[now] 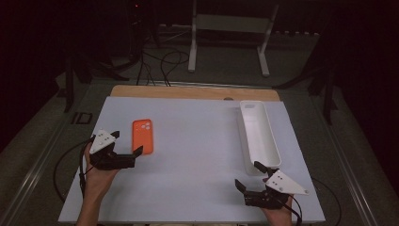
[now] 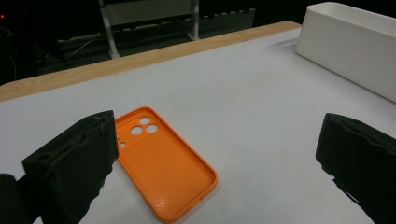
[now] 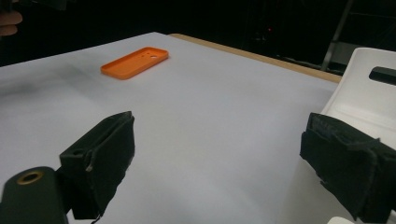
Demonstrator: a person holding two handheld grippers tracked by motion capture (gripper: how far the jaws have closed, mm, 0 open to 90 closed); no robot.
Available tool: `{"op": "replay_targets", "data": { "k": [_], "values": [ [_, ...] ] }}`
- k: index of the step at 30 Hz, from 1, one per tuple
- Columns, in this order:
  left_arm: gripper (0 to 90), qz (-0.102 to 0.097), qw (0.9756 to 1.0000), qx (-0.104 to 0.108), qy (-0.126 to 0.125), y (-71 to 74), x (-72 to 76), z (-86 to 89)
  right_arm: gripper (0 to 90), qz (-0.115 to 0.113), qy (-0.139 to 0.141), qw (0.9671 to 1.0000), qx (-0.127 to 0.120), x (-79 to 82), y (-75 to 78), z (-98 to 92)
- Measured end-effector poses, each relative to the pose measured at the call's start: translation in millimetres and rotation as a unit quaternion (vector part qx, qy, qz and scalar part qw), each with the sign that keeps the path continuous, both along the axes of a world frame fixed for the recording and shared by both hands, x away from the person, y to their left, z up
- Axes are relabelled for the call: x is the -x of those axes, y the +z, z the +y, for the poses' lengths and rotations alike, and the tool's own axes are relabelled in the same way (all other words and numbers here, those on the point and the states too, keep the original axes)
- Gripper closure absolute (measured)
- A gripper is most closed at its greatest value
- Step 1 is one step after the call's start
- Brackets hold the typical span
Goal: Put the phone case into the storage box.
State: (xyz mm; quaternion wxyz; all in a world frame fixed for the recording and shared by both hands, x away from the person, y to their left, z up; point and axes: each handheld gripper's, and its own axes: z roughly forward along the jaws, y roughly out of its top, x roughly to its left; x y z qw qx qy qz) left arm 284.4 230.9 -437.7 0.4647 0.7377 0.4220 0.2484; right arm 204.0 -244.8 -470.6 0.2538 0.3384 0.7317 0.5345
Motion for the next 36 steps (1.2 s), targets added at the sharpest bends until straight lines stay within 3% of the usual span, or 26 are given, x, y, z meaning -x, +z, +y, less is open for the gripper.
{"op": "replay_targets", "data": {
  "k": [10, 36],
  "values": [
    [0.3, 0.007, 0.9999, -0.011, -0.001, -6.0, -6.8, -5.2, 9.7, 0.000, 0.000, 1.0000, 0.000, -0.1, -0.1, -0.3],
    [0.3, 0.029, 0.9995, -0.010, 0.001, -21.2, -26.0, -13.6, 9.7, 0.000, 0.001, 1.0000, 0.005, -0.2, -1.0, 1.3]
  ]
}}
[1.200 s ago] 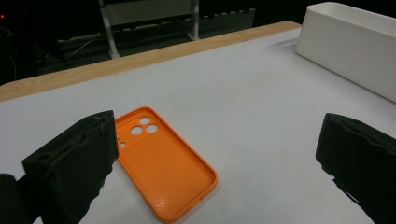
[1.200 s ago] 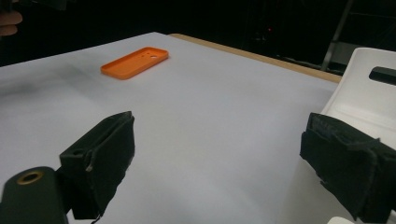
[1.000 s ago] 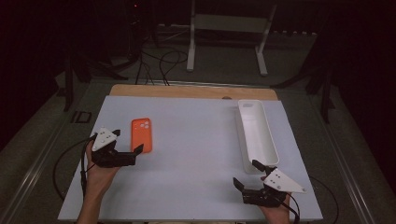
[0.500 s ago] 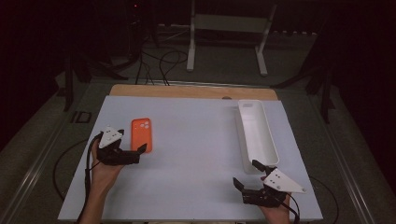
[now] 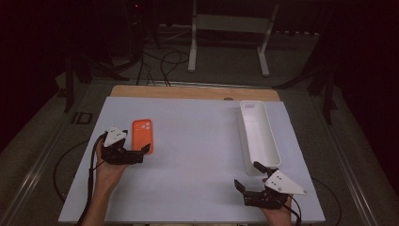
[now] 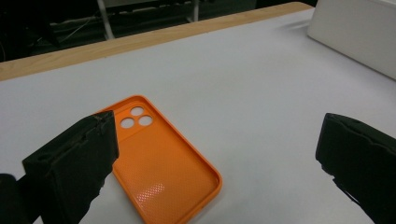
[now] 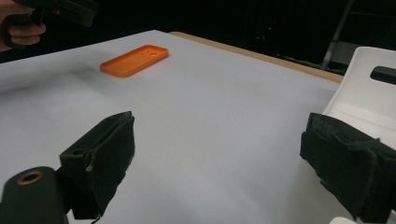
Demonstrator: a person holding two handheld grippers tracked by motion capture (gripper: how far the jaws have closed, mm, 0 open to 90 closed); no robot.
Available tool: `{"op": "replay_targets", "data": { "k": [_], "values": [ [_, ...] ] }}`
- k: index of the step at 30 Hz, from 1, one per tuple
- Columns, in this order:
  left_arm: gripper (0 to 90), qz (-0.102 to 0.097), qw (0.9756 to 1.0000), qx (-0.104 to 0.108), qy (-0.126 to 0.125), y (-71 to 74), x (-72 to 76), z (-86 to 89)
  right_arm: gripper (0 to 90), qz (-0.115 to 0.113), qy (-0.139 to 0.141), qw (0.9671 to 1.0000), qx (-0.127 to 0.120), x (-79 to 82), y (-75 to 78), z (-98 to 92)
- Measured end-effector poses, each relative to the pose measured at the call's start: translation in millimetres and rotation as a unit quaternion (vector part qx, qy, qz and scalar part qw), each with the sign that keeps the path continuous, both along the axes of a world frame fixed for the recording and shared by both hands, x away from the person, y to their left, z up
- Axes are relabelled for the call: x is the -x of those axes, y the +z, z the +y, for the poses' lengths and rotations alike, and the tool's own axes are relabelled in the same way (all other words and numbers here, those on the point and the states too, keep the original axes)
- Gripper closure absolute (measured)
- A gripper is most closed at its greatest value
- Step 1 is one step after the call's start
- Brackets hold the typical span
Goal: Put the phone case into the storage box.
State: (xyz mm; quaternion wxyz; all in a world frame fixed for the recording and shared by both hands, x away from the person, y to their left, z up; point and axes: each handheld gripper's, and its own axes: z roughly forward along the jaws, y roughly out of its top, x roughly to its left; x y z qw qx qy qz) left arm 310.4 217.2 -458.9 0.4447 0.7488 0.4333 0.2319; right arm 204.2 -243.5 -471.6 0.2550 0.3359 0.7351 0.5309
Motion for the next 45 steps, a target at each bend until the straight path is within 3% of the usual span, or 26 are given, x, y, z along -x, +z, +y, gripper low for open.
{"op": "replay_targets", "data": {
  "k": [17, 24, 28, 36, 39, 40, 41, 44, 45],
  "values": [
    [3.7, 0.031, 0.9995, 0.000, 0.001, -8.7, -13.3, -5.0, 9.7, 0.001, 0.001, 1.0000, 0.001, -0.6, -0.4, 0.4],
    [9.6, 0.034, 0.9992, -0.013, 0.014, -10.9, -16.6, -11.0, 9.7, 0.001, -0.001, 1.0000, 0.000, -0.4, 0.4, -0.8],
    [20.6, 0.038, 0.9988, -0.022, 0.021, -11.0, -18.8, -13.7, 9.7, 0.001, -0.001, 1.0000, 0.000, -0.5, 0.3, -0.7],
    [54.9, 0.045, 0.9989, -0.006, -0.008, -11.6, -22.2, -16.8, 9.7, 0.000, -0.001, 1.0000, 0.002, -0.5, 0.2, -0.7],
    [62.2, 0.045, 0.9989, -0.006, -0.009, -12.4, -23.6, -17.9, 9.7, 0.001, -0.001, 1.0000, 0.001, -0.4, 0.3, -0.9],
    [73.1, 0.048, 0.9988, -0.004, -0.010, -12.9, -24.6, -18.4, 9.7, 0.000, -0.001, 1.0000, 0.001, -0.4, 0.4, -0.9],
    [73.1, 0.049, 0.9988, -0.008, -0.009, -13.2, -25.2, -18.8, 9.7, 0.000, -0.001, 1.0000, 0.001, -0.4, 0.4, -0.9],
    [89.7, 0.055, 0.9983, -0.017, -0.008, -16.3, -28.1, -21.2, 9.7, 0.000, -0.001, 1.0000, 0.002, -0.6, 0.2, -0.5],
    [90.0, 0.055, 0.9983, -0.017, -0.008, -16.3, -28.1, -21.2, 9.7, 0.000, -0.001, 1.0000, 0.002, -0.6, 0.2, -0.5]
  ]
}}
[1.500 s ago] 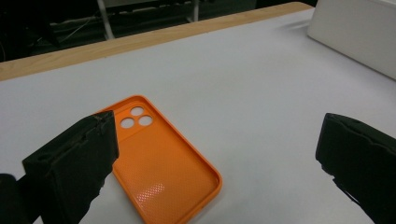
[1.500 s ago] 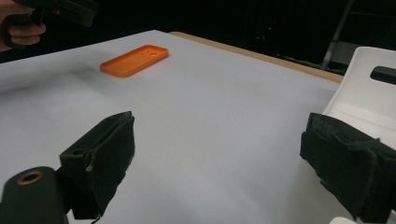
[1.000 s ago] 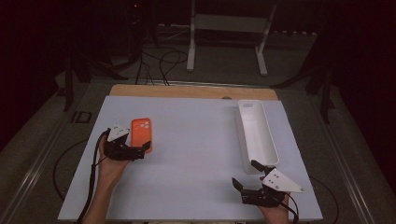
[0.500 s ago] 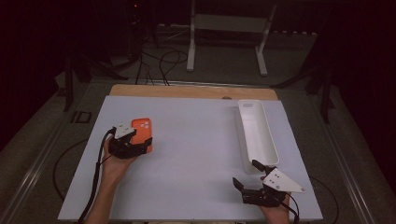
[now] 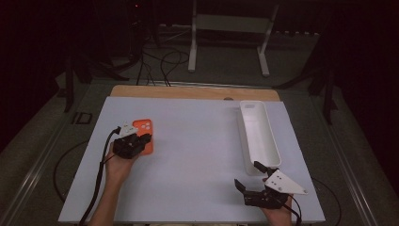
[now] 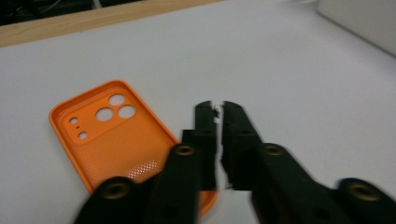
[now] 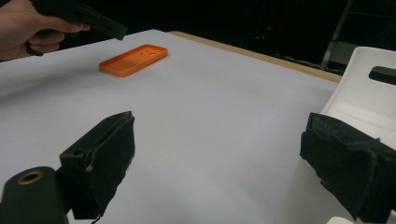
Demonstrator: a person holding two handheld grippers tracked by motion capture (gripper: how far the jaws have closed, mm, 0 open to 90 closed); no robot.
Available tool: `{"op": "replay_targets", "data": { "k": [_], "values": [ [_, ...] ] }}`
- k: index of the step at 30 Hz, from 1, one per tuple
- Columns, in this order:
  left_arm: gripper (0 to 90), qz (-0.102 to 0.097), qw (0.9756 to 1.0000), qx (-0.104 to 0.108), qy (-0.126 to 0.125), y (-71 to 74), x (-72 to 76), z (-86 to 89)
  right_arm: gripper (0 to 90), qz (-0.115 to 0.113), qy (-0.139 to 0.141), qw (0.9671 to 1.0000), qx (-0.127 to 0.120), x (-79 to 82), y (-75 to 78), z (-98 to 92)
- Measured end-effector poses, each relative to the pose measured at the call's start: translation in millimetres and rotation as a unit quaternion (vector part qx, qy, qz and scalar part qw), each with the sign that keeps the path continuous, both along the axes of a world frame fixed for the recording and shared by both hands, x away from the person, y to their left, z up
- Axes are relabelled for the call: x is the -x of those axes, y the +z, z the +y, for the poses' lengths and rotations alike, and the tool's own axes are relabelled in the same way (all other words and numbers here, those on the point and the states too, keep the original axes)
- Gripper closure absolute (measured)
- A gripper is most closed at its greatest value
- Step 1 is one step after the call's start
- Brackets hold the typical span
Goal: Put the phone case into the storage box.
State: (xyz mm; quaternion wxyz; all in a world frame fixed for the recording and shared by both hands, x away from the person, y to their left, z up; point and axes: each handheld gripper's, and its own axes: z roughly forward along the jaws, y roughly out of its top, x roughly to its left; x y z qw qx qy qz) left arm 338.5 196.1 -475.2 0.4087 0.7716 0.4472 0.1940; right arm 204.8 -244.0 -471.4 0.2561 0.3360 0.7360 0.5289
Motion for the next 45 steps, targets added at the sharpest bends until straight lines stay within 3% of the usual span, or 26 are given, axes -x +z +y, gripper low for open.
{"op": "replay_targets", "data": {
  "k": [4, 18, 34, 45],
  "values": [
    [90.0, 0.010, 0.9999, -0.012, 0.000, -6.2, -2.8, -4.3, 9.7, 0.000, 0.000, 1.0000, 0.000, 0.1, -0.2, -0.2],
    [90.0, 0.017, 0.9996, -0.022, -0.003, -15.5, -8.0, -14.5, 9.7, 0.000, 0.001, 1.0000, 0.000, -1.1, -0.7, 0.3],
    [90.0, 0.041, 0.9985, -0.035, -0.008, -29.7, -15.0, -24.5, 9.7, 0.001, 0.000, 1.0000, 0.002, -1.6, -1.2, 0.5],
    [90.0, 0.060, 0.9972, -0.045, 0.004, -39.9, -17.6, -25.7, 9.7, 0.001, -0.001, 1.0000, 0.002, -0.8, -1.2, -0.4]
  ]
}}
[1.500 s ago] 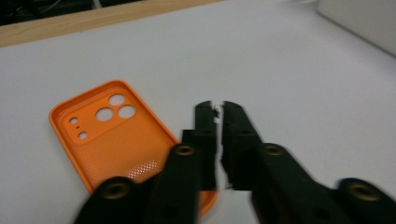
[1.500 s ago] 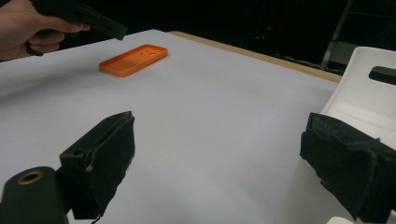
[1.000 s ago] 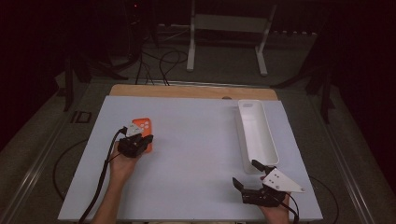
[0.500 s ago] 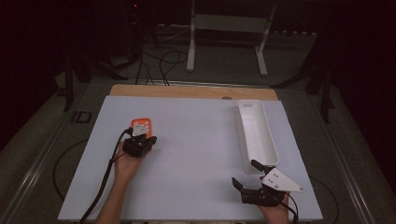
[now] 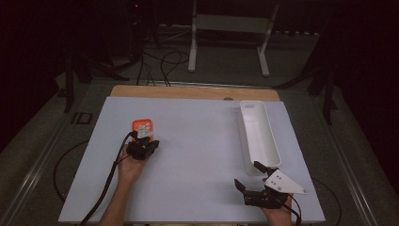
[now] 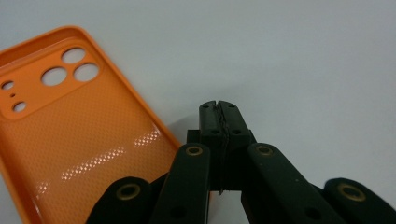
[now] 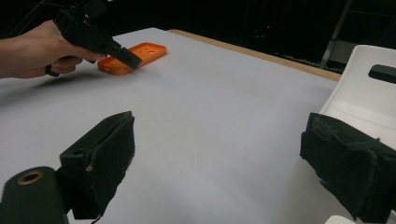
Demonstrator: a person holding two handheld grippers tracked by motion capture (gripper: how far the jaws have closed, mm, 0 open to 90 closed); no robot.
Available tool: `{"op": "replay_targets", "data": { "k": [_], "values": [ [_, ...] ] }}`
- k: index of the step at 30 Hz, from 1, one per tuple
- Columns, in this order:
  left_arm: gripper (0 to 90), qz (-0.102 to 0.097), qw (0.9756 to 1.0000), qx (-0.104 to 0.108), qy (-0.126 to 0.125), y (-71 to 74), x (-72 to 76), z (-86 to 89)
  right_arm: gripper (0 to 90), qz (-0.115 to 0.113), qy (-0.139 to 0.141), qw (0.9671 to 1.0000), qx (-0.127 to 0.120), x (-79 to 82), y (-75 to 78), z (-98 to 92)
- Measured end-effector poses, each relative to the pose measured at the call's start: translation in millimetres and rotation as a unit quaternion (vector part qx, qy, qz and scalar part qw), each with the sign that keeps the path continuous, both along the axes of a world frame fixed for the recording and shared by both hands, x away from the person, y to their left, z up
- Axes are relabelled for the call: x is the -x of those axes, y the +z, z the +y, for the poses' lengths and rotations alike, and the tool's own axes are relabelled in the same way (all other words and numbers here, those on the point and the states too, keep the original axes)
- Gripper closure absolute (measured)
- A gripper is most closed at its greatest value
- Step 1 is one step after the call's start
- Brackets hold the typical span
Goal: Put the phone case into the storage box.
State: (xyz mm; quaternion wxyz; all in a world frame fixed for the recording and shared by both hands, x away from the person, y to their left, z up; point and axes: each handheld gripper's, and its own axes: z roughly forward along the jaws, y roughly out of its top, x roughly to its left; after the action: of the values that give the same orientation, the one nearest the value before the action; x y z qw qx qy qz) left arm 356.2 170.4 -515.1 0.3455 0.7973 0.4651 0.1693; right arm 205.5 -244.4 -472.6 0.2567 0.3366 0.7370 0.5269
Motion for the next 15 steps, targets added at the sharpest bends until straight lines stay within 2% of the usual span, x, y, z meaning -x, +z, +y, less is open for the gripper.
{"op": "replay_targets", "data": {
  "k": [2, 5, 10, 15],
  "values": [
    [90.0, 0.002, 1.0000, -0.004, 0.002, -0.7, 0.0, 1.4, 9.7, 0.000, 0.000, 1.0000, 0.000, 0.0, 0.1, -0.1],
    [90.0, 0.003, 1.0000, 0.002, 0.008, -2.2, 1.2, 4.3, 9.7, 0.000, 0.000, 1.0000, 0.000, -0.2, 0.0, -0.2],
    [90.0, 0.004, 0.9999, -0.005, 0.016, -1.5, 4.1, 9.3, 9.7, 0.000, 0.000, 1.0000, 0.000, 0.0, 0.1, -0.1],
    [90.0, 0.005, 0.9994, -0.016, 0.031, -0.4, 9.1, 21.4, 9.7, 0.000, -0.002, 1.0000, 0.000, -0.2, 0.4, -1.0]
  ]
}}
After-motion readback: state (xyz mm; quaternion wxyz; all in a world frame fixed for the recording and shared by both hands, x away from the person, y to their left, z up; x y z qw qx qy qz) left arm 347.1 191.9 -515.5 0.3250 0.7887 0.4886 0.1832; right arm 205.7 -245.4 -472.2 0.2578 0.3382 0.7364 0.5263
